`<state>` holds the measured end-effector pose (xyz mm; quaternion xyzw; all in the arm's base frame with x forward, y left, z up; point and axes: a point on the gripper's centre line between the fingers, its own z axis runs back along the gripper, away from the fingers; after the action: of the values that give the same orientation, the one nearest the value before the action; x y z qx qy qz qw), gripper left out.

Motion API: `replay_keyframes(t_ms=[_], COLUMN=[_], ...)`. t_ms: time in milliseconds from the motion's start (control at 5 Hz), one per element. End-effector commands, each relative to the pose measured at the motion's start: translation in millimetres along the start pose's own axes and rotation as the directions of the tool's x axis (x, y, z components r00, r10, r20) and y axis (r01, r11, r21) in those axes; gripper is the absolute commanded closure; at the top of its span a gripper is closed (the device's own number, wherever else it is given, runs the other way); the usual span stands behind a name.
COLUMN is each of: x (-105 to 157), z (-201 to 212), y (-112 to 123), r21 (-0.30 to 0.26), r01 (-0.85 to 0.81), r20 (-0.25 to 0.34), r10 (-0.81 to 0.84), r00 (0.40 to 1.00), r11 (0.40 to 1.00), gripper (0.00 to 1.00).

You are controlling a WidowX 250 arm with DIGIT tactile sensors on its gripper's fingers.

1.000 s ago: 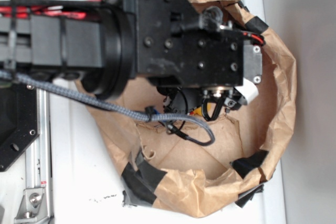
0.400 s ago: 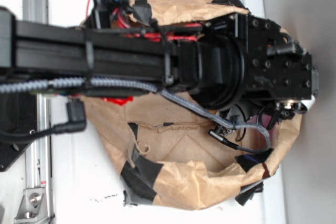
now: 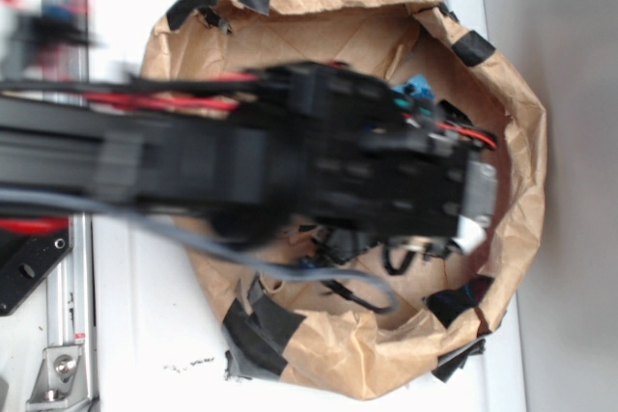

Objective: Grab the yellow duck.

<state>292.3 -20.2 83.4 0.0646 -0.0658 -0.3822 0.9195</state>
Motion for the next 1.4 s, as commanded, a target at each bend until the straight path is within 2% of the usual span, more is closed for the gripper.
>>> replay_keyframes(t_ms=[0, 200, 400, 600, 800, 1200], x=[-2, 3, 20, 25, 28, 24], z=[39, 12, -41, -71, -71, -43], y=[14, 17, 7, -12, -16, -13], r21=[0.037, -0.005, -0.091, -0.12, -0.112, -0.06], r01=[-0.054, -0.05, -0.008, 0.054, 0.067, 0.069], r20=[0.05, 0.012, -0.071, -0.135, -0.145, -0.101], r10=[0.052, 0.05, 0.001, -0.07, -0.083, -0.075], r00=[0.997, 0.999, 0.998, 0.988, 0.986, 0.992], r11=[0.998, 0.999, 0.996, 0.991, 0.991, 0.996], gripper=[0.0, 0.0, 0.0, 0.0, 1.0, 1.0])
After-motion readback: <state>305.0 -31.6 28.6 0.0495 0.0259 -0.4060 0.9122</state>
